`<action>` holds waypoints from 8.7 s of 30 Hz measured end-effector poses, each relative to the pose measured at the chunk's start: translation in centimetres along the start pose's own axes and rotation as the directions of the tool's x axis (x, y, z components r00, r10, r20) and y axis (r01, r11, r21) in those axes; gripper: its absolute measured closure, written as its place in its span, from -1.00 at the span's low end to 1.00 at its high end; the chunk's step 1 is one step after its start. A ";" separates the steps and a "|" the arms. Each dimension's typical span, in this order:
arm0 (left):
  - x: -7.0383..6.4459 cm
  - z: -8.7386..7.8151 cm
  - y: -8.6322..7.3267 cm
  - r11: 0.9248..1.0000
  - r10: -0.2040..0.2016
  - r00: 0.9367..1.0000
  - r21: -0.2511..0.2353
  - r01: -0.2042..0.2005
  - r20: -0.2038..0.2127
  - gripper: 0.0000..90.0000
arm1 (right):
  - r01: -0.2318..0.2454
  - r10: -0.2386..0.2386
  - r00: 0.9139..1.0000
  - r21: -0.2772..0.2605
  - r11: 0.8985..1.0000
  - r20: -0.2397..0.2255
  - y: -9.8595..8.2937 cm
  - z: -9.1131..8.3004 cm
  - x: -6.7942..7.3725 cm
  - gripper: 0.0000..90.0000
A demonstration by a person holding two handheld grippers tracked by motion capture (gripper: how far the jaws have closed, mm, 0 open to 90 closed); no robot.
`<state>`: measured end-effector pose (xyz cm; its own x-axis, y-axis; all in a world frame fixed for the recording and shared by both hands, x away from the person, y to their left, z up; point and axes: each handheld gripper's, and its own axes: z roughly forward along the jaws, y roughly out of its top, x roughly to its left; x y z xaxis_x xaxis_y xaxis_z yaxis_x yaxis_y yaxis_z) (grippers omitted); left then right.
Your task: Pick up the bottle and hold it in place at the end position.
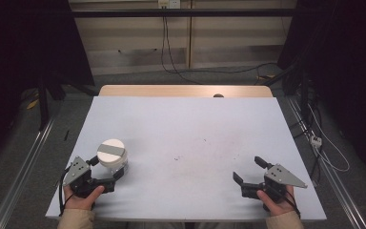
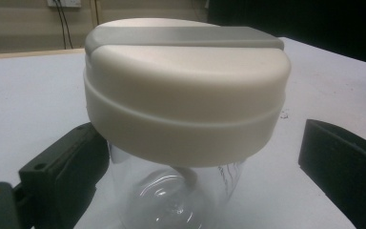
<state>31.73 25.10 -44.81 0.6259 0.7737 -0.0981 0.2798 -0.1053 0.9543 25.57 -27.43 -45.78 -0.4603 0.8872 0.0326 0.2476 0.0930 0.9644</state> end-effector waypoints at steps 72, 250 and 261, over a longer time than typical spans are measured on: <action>-1.9 6.4 2.6 0.993 0.115 0.991 0.016 -0.116 0.068 -0.59 | 0.022 -0.022 1.000 -0.008 1.000 -0.020 0.2 0.5 0.4 -0.93; -7.2 24.0 6.9 0.983 0.169 0.949 0.022 -0.181 0.266 -0.59 | 0.022 -0.023 0.999 -0.009 1.000 -0.027 0.1 0.6 0.2 -0.93; -7.4 24.5 6.6 0.981 0.179 0.945 0.027 -0.193 0.272 -0.59 | 0.026 -0.026 0.999 -0.008 1.000 -0.024 0.1 0.6 0.3 -0.93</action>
<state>46.77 3.43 -44.72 0.8400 0.5425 0.0012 0.1728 -0.2697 0.9473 25.98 -26.92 -45.85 -0.4869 0.8733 0.0137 0.2287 0.1123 0.9670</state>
